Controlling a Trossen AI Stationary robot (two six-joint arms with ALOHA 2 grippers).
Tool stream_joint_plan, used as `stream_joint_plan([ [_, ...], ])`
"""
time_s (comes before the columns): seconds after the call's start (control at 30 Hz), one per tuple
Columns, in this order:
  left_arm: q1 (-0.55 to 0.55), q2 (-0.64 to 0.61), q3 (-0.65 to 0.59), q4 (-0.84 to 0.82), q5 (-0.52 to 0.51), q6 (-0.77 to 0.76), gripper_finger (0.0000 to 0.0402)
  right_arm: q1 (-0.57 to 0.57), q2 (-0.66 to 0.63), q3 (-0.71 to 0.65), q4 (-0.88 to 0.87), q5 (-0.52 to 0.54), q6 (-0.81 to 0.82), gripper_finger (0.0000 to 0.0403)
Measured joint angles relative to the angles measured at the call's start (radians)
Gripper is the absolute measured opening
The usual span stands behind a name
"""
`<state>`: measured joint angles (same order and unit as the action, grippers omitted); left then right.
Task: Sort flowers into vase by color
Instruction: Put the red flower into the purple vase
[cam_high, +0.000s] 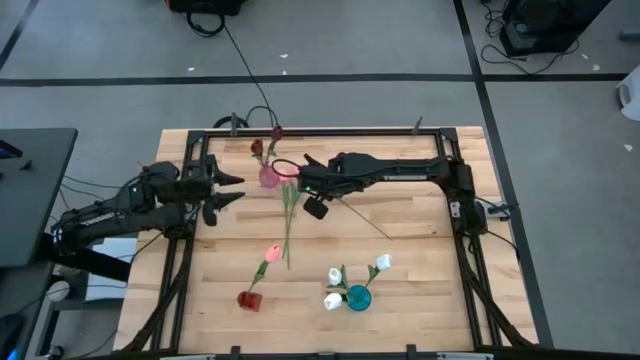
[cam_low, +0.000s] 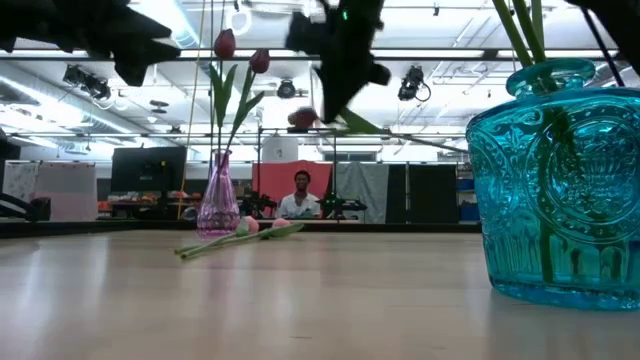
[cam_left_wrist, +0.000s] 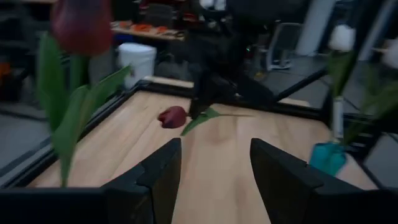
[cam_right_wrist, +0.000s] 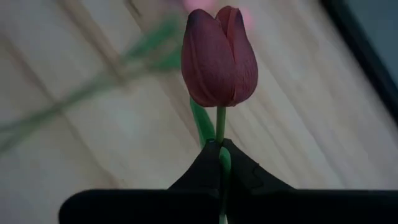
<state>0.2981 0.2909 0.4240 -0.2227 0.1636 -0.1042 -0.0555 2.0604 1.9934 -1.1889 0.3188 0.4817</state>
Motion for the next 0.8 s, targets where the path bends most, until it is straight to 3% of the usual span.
stream_joint_plan([
  [0.3, -0.051, 0.091, 0.0, 0.035, 0.032, -0.002, 0.0197, 0.042, -0.038, 0.0, 0.428, -0.037, -0.205, 0.0006],
  [0.8, -0.071, 0.276, 0.0, 0.252, 0.015, 0.07, 0.0197, 0.078, -0.048, 0.0, 0.84, -0.051, -0.357, 0.0007],
])
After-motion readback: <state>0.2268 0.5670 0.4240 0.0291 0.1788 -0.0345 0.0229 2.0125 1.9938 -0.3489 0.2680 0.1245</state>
